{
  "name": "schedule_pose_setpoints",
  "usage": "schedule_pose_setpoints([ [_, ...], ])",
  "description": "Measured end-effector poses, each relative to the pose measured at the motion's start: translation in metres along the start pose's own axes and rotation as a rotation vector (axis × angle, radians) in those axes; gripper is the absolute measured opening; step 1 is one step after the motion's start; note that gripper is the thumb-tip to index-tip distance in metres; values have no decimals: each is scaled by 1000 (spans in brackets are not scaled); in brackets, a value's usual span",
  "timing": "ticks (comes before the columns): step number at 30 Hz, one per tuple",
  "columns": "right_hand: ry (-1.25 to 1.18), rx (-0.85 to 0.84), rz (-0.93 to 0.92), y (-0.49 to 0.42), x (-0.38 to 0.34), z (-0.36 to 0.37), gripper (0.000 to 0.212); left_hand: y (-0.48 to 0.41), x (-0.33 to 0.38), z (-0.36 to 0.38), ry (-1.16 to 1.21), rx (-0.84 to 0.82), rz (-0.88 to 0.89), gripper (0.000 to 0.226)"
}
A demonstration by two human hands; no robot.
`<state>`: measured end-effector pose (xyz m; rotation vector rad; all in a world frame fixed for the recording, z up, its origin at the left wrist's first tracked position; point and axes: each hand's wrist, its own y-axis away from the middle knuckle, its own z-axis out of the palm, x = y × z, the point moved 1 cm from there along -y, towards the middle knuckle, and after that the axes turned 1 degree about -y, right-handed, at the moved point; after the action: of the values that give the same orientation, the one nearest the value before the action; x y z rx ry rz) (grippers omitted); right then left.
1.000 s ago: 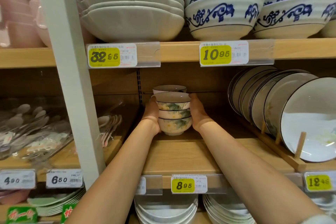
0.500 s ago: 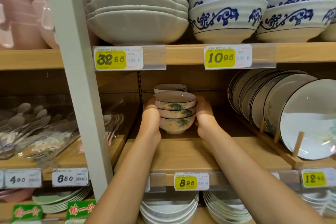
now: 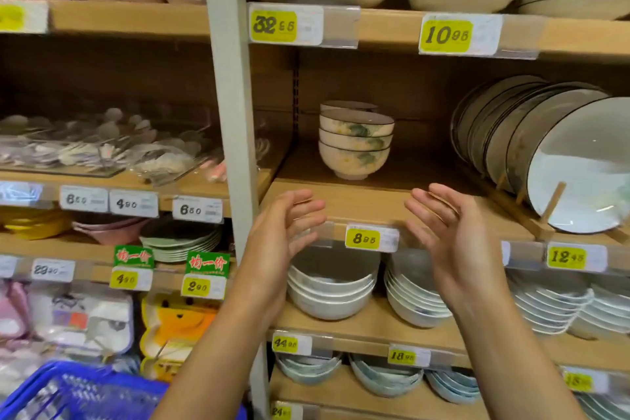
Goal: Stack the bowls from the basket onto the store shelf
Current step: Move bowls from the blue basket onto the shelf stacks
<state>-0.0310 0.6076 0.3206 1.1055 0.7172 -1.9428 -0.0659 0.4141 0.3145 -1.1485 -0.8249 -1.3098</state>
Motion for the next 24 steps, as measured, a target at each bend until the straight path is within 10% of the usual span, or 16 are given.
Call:
schedule_pose_setpoints([
  [24,377,-445,676,254,189,-11,21,316,-50,-233,-67,702,-414,20],
])
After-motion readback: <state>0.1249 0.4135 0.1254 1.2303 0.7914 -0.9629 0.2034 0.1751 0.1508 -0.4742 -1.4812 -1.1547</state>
